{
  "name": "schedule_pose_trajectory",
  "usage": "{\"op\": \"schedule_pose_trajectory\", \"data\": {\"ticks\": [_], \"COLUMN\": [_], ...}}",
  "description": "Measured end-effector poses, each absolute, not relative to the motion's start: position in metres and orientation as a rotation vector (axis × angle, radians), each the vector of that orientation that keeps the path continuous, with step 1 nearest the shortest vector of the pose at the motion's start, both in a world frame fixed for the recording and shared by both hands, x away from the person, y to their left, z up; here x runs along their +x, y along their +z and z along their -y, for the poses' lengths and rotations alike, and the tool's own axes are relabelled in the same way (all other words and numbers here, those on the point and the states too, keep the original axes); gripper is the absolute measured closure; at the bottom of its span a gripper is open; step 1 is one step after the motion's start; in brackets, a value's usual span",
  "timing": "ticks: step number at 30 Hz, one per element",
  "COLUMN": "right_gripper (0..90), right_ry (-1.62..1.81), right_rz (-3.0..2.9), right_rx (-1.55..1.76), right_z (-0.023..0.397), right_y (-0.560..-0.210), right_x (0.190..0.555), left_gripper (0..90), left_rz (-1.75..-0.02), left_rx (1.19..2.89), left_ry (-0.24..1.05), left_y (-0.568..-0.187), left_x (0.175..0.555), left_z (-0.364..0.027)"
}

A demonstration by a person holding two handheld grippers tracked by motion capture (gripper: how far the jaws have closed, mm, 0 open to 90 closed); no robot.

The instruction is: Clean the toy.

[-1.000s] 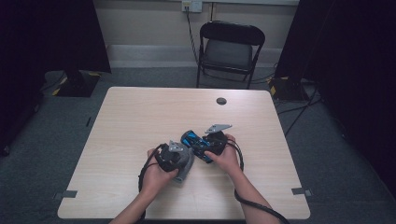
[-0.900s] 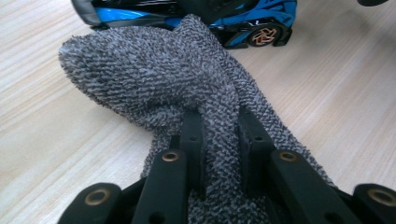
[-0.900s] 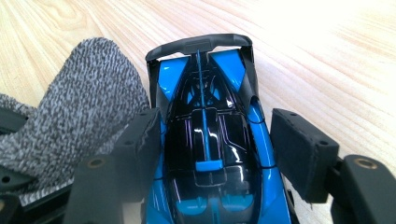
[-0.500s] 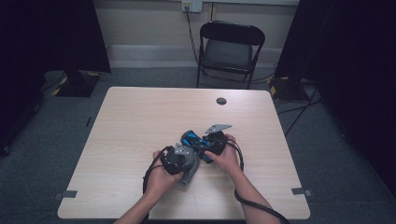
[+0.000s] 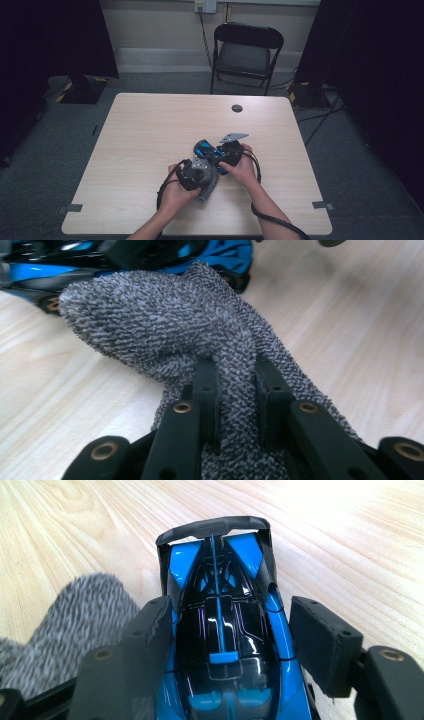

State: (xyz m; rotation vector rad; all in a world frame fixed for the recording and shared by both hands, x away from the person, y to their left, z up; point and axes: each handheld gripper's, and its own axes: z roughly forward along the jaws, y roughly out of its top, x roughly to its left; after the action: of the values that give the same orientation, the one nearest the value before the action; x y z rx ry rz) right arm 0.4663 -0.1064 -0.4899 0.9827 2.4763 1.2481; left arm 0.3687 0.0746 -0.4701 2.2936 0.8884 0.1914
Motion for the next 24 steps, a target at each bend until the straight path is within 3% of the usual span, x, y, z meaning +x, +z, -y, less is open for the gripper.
{"op": "schedule_pose_trajectory", "data": {"ticks": [24], "right_gripper": [34.9], "right_ry": [1.265], "right_rz": [-2.470], "right_rx": [0.977], "right_z": [0.108], "right_y": [-0.491], "right_x": [0.465], "left_gripper": [75.0], "left_rz": [-0.770], "left_rx": [2.305], "left_ry": [0.099], "left_y": [-0.466], "left_x": [0.353], "left_z": [-0.047]}}
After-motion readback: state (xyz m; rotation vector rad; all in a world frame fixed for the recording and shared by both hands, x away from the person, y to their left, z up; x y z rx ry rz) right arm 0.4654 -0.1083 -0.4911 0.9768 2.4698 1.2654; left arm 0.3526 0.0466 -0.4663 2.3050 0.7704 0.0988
